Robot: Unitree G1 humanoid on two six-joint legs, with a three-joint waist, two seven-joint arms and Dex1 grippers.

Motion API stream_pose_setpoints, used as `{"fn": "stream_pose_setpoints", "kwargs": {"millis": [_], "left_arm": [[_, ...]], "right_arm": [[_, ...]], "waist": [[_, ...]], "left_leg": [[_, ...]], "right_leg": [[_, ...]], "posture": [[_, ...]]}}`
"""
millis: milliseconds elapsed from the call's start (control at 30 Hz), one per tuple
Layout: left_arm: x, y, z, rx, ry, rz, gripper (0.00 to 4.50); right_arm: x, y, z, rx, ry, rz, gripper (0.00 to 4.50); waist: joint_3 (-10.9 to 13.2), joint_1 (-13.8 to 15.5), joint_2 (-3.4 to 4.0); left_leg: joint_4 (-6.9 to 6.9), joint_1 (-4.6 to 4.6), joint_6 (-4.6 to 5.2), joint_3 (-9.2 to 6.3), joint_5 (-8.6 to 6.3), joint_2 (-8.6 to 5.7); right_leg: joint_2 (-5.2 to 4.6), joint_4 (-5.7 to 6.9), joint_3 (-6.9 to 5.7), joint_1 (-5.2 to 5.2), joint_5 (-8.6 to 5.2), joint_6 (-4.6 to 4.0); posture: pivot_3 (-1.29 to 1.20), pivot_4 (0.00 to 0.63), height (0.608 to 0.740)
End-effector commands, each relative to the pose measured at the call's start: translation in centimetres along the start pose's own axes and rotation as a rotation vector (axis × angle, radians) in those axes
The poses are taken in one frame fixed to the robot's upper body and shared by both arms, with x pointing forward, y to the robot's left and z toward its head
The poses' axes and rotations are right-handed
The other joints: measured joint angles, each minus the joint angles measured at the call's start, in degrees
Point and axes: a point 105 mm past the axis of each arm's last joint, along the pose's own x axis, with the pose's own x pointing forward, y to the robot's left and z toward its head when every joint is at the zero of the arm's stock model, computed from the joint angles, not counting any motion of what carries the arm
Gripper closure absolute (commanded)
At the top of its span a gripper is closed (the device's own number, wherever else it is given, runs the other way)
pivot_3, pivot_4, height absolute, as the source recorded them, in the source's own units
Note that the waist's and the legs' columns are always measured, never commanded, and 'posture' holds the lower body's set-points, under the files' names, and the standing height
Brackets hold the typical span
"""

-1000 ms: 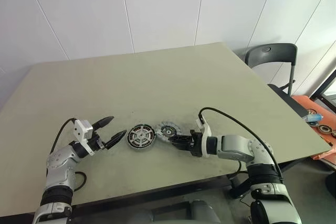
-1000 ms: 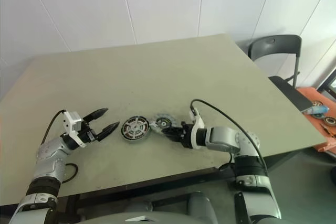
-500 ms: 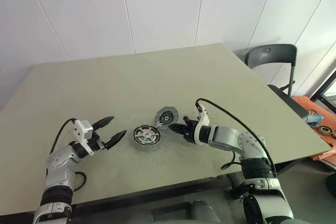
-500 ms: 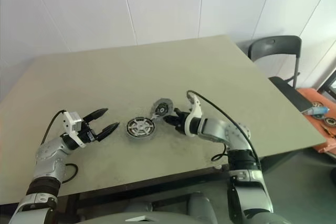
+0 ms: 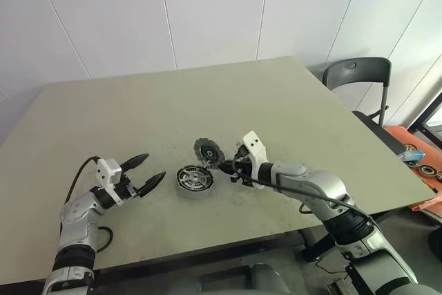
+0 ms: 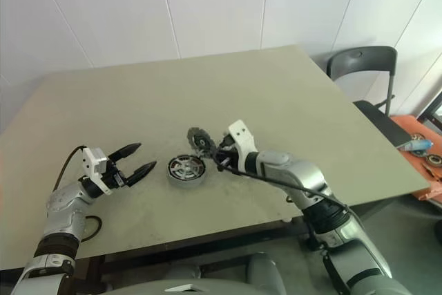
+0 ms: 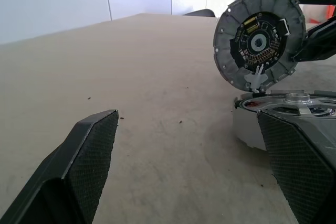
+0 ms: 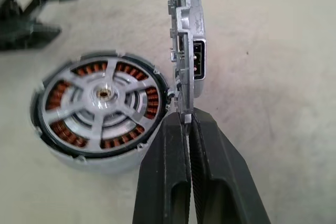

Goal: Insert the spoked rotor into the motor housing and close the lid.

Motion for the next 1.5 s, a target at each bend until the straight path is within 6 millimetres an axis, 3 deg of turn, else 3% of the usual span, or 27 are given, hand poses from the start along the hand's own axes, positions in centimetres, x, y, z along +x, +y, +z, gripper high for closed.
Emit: {"fn": "stream_pose_setpoints", "kwargs": {"millis": [33,267,400,567,700,867,1067,1267,1500], "left_arm": [[-0.1,0.8,1.1,0.046,-0.019,0.009,0.0],[-0.1,1.0,1.0,0.047,-0.013,0.015,0.0],[-0.1,1.1,1.0,0.05,-0.012,0.018,0.0],[-0.1,1.2,0.8,0.05,-0.005,0.021,0.0],[-0.1,1.3,0.8,0.051,-0.005,0.02,0.0],[-0.1,1.2,0.8,0.052,-0.006,0.017,0.0],[-0.2,0.8,0.9,0.05,-0.016,-0.001,0.0],[-0.1,0.0,0.9,0.045,-0.024,-0.027,0.0],[-0.2,-0.4,0.9,0.04,-0.028,-0.039,0.0]], "right_arm": [[-0.1,0.4,0.8,-0.237,-0.019,0.01,4.49],[0.2,1.2,1.2,-0.491,-0.043,0.044,4.49],[0.2,1.7,1.5,-0.609,-0.058,0.081,3.4],[0.1,2.1,0.3,-0.615,-0.011,0.143,1.72],[-0.2,2.1,0.0,-0.558,-0.002,0.185,1.72],[-1.2,1.5,0.4,-0.318,0.006,0.266,1.72],[-1.0,0.6,4.7,-0.188,-0.139,0.221,1.72],[1.7,2.0,4.7,-0.252,-0.11,0.21,0.03],[3.8,3.6,2.7,-0.235,-0.003,0.262,0.03]], "waist": [[0.0,0.0,-0.01],[0.0,0.1,-0.03],[0.0,0.1,-0.04],[0.0,0.2,-0.05],[0.0,0.2,-0.07],[0.0,0.2,-0.08],[0.0,0.1,-0.07],[0.0,0.1,-0.07],[0.0,0.1,-0.06]], "left_leg": [[0.0,0.0,0.0,0.01,0.0,0.0],[-0.03,-0.02,0.0,0.0,0.0,-0.01],[-0.05,-0.04,0.0,-0.02,0.0,-0.01],[-0.07,-0.05,0.03,-0.02,-0.02,-0.02],[-0.07,-0.06,0.04,-0.02,-0.03,-0.02],[-0.07,-0.06,0.05,-0.02,-0.03,-0.01],[-0.07,-0.06,0.06,-0.02,-0.04,-0.01],[-0.12,-0.07,0.09,-0.02,-0.06,-0.01],[-0.11,-0.1,0.09,-0.02,-0.06,-0.03]], "right_leg": [[0.0,-0.01,0.0,0.0,0.0,0.0],[0.0,-0.08,-0.01,0.0,0.0,0.0],[0.0,-0.14,-0.02,0.0,0.0,-0.01],[0.0,-0.2,-0.02,0.0,0.01,-0.02],[0.0,-0.22,-0.02,0.0,0.02,-0.03],[0.0,-0.23,-0.02,0.01,0.02,-0.03],[0.0,-0.26,-0.02,0.01,0.03,-0.05],[0.0,-0.29,-0.04,-0.01,0.08,-0.12],[-0.01,-0.29,-0.04,-0.04,0.15,-0.22]], "posture": [[0.0,0.0,0.74],[0.0,0.0,0.74],[0.0,0.0,0.74],[0.0,0.0,0.74],[0.0,0.0,0.74],[0.0,0.0,0.74],[0.0,0.0,0.74],[0.0,0.0,0.74],[0.0,0.0,0.74]]}}
